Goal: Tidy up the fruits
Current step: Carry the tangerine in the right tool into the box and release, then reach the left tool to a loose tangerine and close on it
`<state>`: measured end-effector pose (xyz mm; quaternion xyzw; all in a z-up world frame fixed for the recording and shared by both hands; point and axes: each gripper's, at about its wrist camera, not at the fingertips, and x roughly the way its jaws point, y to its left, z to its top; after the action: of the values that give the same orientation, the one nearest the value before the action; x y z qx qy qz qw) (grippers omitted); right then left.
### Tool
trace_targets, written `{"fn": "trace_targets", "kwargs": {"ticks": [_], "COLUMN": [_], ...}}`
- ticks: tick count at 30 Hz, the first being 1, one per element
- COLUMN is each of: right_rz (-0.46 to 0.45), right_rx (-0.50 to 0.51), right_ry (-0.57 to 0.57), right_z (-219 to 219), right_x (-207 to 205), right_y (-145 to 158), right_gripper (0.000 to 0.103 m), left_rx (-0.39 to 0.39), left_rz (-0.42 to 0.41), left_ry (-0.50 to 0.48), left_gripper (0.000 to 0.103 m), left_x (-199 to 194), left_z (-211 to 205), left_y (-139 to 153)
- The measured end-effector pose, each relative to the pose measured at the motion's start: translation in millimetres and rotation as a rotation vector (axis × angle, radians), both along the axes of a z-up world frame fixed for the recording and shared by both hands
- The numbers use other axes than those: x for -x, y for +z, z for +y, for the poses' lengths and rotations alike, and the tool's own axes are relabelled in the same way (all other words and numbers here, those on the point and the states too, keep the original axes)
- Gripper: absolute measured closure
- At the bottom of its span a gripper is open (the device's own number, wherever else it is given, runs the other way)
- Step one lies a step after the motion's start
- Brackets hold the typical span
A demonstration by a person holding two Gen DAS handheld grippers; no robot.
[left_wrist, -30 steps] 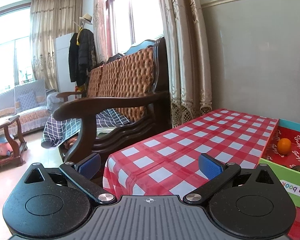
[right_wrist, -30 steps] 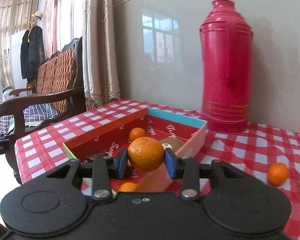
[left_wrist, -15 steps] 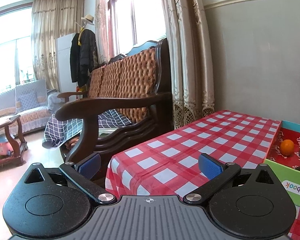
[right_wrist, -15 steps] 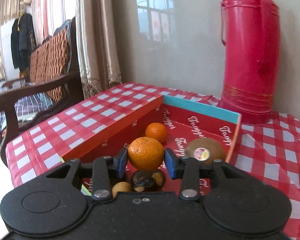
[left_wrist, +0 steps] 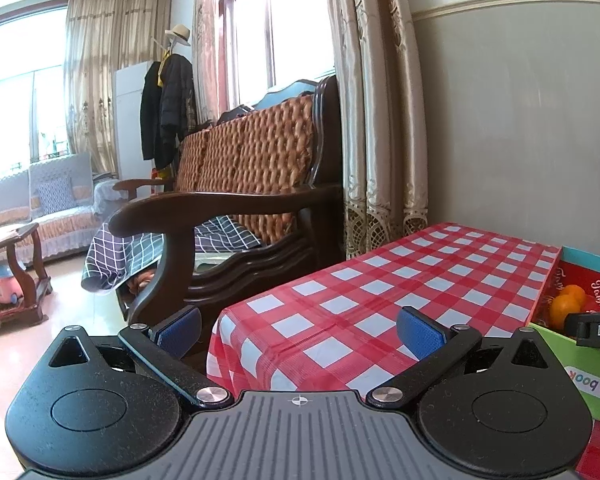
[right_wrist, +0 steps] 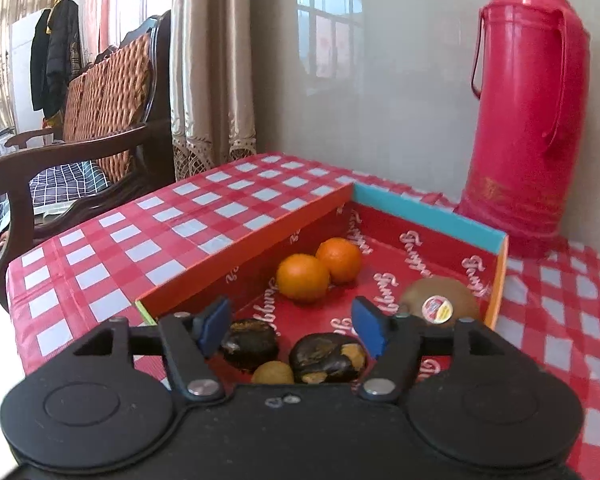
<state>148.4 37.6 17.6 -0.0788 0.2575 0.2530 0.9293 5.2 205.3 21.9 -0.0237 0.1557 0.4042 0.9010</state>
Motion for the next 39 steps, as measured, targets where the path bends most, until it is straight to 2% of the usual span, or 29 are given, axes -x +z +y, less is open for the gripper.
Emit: {"fn": "trace_targets", "kwargs": {"ticks": [3, 8, 12, 17, 24, 30, 39], "right_rz": [-0.029, -0.080, -0.132, -0.199, -0.232, -0.251, -0.299], "right_rx": [0.000, 0.026, 0.042, 0.056, 0.017, 0.022, 0.062], "right_ry": [-0.012, -0.044, -0.094, -0.200, -0.372, -0.535, -0.853], "right_z": [-8, -30, -59, -105, -161, -202, -257], "right_x": [5, 15, 27, 44, 51, 57, 67], "right_y": [6, 15, 20, 18, 4, -2, -7], "right_gripper": [0.031, 0.026, 0.010, 0.006, 0.006, 0.006, 0.006], "left_rx": [-0.005, -0.022, -0.042, -0.066, -0.128, -0.184, -0.181], "left_rz": [0.003, 0.011, 0.019, 0.021, 0.014, 0.004, 0.038], "left_ry": [-0.006, -0.027, -0.053, -0.105, -0.213, -0.359, -0.606], "left_gripper": [0.000, 0.000, 0.000, 0.000, 0.000, 0.000, 0.000], "left_x": [-2, -6, -10, -16, -24, -32, -62], "left_z": [-4, -15, -28, -51, -96, -142, -206], "left_y": [0, 0, 2, 4, 6, 8, 11]}}
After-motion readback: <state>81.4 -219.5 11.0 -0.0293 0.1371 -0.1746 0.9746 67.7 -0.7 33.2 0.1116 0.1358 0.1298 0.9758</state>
